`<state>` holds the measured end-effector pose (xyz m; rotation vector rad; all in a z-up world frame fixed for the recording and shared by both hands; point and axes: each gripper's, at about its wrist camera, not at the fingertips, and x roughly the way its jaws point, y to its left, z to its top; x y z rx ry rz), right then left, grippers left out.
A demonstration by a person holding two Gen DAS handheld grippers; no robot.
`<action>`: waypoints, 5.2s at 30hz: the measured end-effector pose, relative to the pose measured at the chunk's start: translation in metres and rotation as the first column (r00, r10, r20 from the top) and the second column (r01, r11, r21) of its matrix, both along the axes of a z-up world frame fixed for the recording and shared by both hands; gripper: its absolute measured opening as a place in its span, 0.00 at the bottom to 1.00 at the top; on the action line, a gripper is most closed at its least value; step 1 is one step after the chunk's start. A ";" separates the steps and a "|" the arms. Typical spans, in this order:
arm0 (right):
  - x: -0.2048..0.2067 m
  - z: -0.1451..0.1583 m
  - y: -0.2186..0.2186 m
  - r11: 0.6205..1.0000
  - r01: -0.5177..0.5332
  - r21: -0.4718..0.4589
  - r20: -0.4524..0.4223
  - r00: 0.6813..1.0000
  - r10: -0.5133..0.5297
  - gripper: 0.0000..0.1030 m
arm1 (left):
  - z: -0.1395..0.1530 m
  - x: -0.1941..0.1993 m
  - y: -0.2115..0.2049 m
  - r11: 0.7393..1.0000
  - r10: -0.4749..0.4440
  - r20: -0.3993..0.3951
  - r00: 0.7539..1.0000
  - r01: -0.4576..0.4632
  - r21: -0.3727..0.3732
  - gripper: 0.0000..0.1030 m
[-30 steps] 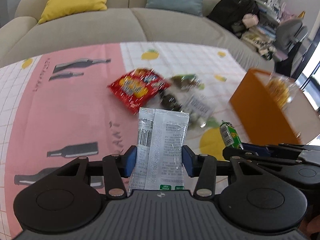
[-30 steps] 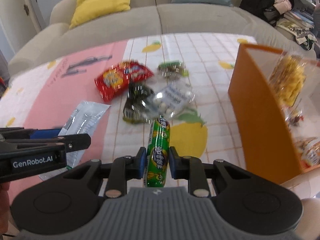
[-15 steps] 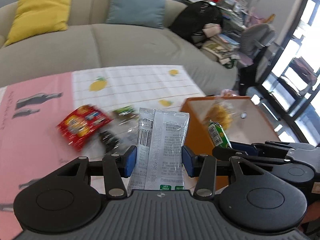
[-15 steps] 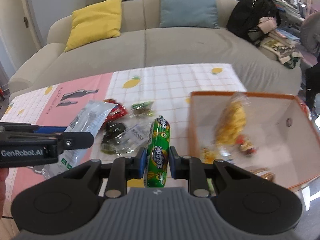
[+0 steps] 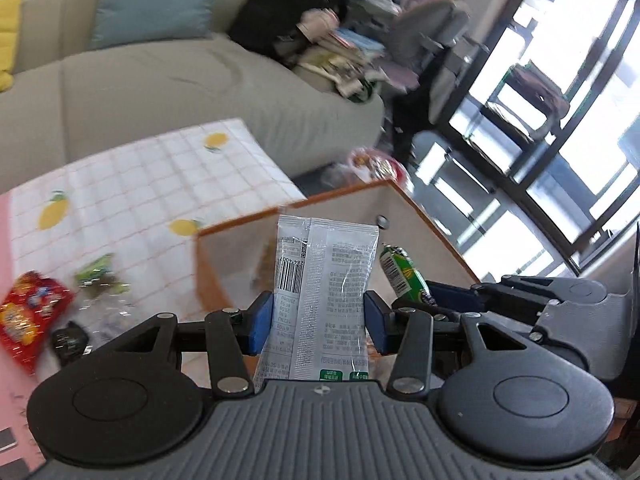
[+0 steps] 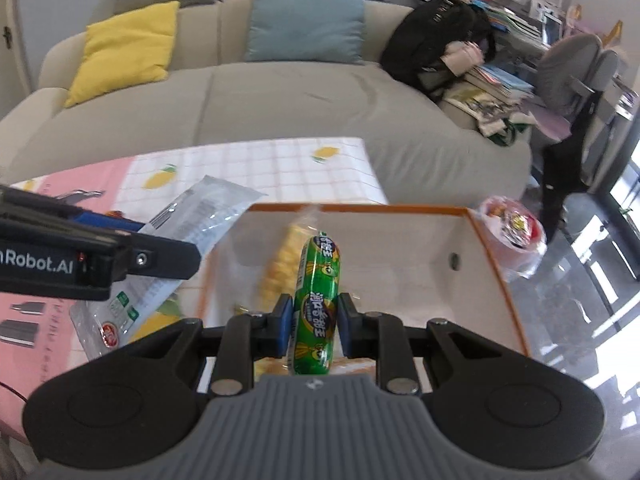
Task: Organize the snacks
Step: 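Lower the white packet and sausage stick into the orange box with both tools, then open both tools to drop the snacks into the orange box, then move both open tools back toward the remaining snacks, then grasp the clear yogurt-ball packet with the right tool while the left tool grasps the dark seaweed packet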
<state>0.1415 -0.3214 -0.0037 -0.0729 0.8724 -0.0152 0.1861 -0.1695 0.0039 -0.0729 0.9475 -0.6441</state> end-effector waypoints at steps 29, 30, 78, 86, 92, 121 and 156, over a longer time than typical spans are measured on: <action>0.069 -0.095 -0.043 0.985 -0.090 -0.149 -0.246 0.968 0.052 0.20 | -0.096 0.066 -0.085 0.962 -0.078 -0.204 0.976 0.127 0.240 0.53; 0.070 -0.096 -0.044 0.984 -0.094 -0.150 -0.251 0.966 0.054 0.20 | -0.097 0.067 -0.085 0.962 -0.080 -0.209 0.975 0.130 0.240 0.54; 0.003 -0.002 0.060 0.998 -0.013 -0.057 0.033 0.999 0.015 0.87 | 0.004 -0.006 0.051 0.971 0.089 0.069 0.994 -0.102 0.216 0.82; -0.012 -0.014 0.100 0.994 0.021 0.105 0.087 0.996 -0.030 0.88 | -0.006 -0.024 0.122 0.945 0.250 0.093 0.964 -0.263 0.193 0.82; -0.022 -0.026 0.137 0.994 -0.029 0.110 0.125 0.992 0.015 0.88 | -0.025 -0.036 0.170 0.929 0.327 0.070 0.942 -0.335 0.161 0.82; 0.010 -0.105 0.208 0.982 -0.186 -0.005 0.021 0.982 0.187 0.84 | -0.099 -0.034 0.241 0.921 0.350 0.033 0.936 -0.350 0.173 0.82; 0.119 -0.166 0.202 0.960 0.090 0.264 -0.209 0.977 -0.035 0.76 | -0.164 0.109 0.210 0.884 -0.013 0.138 0.990 -0.053 0.464 0.94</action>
